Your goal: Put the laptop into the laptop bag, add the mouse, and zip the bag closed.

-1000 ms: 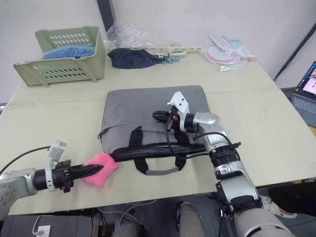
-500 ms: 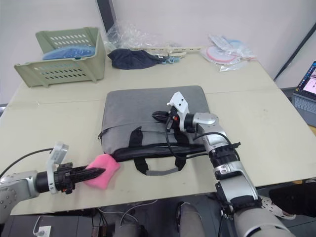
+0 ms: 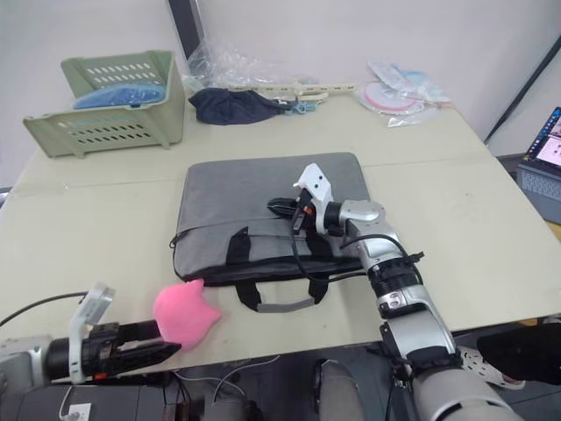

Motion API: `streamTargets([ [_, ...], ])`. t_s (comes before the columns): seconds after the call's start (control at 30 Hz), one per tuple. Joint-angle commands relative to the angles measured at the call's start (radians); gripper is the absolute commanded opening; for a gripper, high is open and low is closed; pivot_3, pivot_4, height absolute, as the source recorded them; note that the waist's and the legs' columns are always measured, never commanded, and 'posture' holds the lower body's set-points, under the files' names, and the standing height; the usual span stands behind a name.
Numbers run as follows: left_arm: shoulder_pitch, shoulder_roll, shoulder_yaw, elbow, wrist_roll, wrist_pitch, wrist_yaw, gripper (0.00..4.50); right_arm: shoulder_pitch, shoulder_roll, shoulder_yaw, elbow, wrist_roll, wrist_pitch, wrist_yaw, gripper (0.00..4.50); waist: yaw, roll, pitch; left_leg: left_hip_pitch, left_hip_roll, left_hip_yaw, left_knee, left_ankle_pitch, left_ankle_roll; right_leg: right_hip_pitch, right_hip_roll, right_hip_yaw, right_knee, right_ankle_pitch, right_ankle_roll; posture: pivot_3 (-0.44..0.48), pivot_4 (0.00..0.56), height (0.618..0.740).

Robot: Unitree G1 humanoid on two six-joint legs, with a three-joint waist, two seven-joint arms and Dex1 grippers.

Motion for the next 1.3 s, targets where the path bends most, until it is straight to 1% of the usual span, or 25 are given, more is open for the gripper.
streamTargets([
  [0.03,0.188,0.02,0.125,-0.113,-0.082,0.066,-0.053,4.47,0.051,0.006,0.052,0.091,-0.062,0.029,-0.008,0.0,-0.004,0.0,0.0,0.0,0.0,0.0,0.0,0.0,0.0,0.0,0.0,0.0,0.0,0.0,0.0,0.0,0.15,0.74],
  [0.17,0.202,0.046,0.228,-0.079,-0.11,0.068,-0.075,4.47,0.052,0.009,0.054,0.092,-0.064,0.025,-0.004,0.0,0.0,-0.001,0.0,0.0,0.001,-0.001,0.0,-0.001,-0.001,-0.001,0.001,-0.001,0.001,-0.002,-0.003,0.0,0.15,0.74],
  [0.27,0.162,0.069,0.324,-0.034,-0.16,0.085,-0.088,4.47,0.051,0.009,0.054,0.09,-0.063,0.024,-0.003,0.0,0.0,-0.001,0.0,0.0,0.001,-0.001,-0.001,-0.001,-0.002,-0.001,0.001,-0.001,0.001,-0.002,-0.004,0.0,0.15,0.74],
  [0.33,0.139,0.082,0.351,-0.011,-0.17,0.092,-0.085,4.47,0.052,0.009,0.054,0.088,-0.064,0.024,-0.002,0.0,-0.001,-0.001,0.0,0.0,0.001,-0.002,-0.001,-0.001,-0.002,-0.001,0.001,-0.001,0.001,-0.002,-0.004,0.0,0.15,0.74],
  [0.4,0.104,0.11,0.368,0.032,-0.153,0.08,-0.087,4.47,0.053,0.008,0.054,0.087,-0.063,0.024,-0.002,0.0,-0.002,0.0,0.0,0.0,0.001,-0.001,-0.001,-0.001,-0.002,-0.001,0.001,-0.001,0.001,-0.002,-0.004,0.0,0.15,0.74],
  [0.47,0.048,0.145,0.336,0.099,-0.119,0.056,-0.095,4.47,0.058,0.007,0.053,0.082,-0.063,0.025,-0.002,0.0,-0.001,-0.001,0.0,0.0,0.002,-0.002,-0.001,-0.001,-0.002,-0.001,0.002,-0.002,0.001,-0.002,-0.004,0.0,0.15,0.74],
  [0.57,-0.009,0.154,0.271,0.14,-0.096,0.041,-0.095,4.47,0.061,0.007,0.053,0.077,-0.063,0.027,-0.005,0.0,-0.003,0.0,0.0,0.0,0.002,-0.001,-0.001,-0.001,-0.002,-0.001,0.003,-0.003,0.001,-0.002,-0.004,0.0,0.15,0.74],
  [0.63,-0.072,0.153,0.177,0.18,-0.059,0.01,-0.106,4.47,0.064,0.009,0.052,0.07,-0.062,0.031,-0.009,0.0,-0.004,-0.001,0.0,0.0,0.001,0.0,-0.002,-0.001,-0.002,-0.001,0.003,-0.003,0.001,-0.002,-0.004,0.0,0.15,0.74],
  [0.73,-0.207,0.142,0.045,0.29,-0.007,-0.035,-0.136,4.47,0.067,0.013,0.053,0.06,-0.061,0.037,-0.015,0.0,-0.002,-0.001,-0.001,0.0,0.001,0.0,-0.002,-0.001,-0.002,-0.002,0.005,-0.004,0.001,-0.002,-0.004,0.0,0.15,0.74],
  [0.83,-0.273,0.14,-0.015,0.349,0.022,-0.06,-0.165,4.47,0.068,0.016,0.052,0.058,-0.062,0.039,-0.017,0.0,-0.005,-0.003,-0.001,0.0,0.001,0.005,-0.003,-0.001,-0.003,-0.004,0.006,-0.004,0.003,-0.002,-0.004,0.0,0.15,0.74],
  [0.93,-0.381,0.114,-0.113,0.427,0.058,-0.082,-0.19,4.47,0.072,0.014,0.051,0.046,-0.064,0.044,-0.023,0.0,-0.005,-0.003,-0.001,0.0,0.001,0.011,-0.004,-0.001,-0.003,-0.007,0.006,-0.004,0.004,-0.002,-0.004,0.0,0.15,0.74],
  [1.0,-0.428,0.097,-0.164,0.468,0.085,-0.094,-0.205,4.47,0.076,0.011,0.05,0.04,-0.065,0.048,-0.026,0.0,-0.005,-0.003,-0.002,-0.001,0.001,0.014,-0.004,0.0,-0.003,-0.007,0.007,-0.004,0.004,-0.002,-0.004,0.0,0.15,0.74],
  [1.07,-0.448,0.089,-0.192,0.482,0.1,-0.099,-0.22,4.47,0.079,0.008,0.049,0.035,-0.063,0.051,-0.027,0.0,-0.006,-0.004,-0.002,-0.001,0.001,0.014,-0.004,0.0,-0.003,-0.007,0.007,-0.004,0.004,-0.002,-0.004,0.0,0.15,0.74],
  [1.17,-0.458,0.083,-0.201,0.484,0.099,-0.097,-0.233,4.47,0.084,0.003,0.047,0.025,-0.062,0.056,-0.029,0.0,-0.005,-0.005,-0.002,-0.001,0.001,0.015,-0.004,0.0,-0.004,-0.008,0.008,-0.004,0.004,-0.002,-0.004,0.0,0.15,0.74],
  [1.3,-0.43,0.086,-0.199,0.455,0.092,-0.083,-0.248,4.47,0.089,0.0,0.045,0.017,-0.061,0.06,-0.034,0.0,-0.004,-0.005,-0.002,-0.001,0.002,0.014,-0.004,0.0,-0.004,-0.008,0.008,-0.003,0.004,-0.002,-0.004,0.0,0.15,0.74],
])
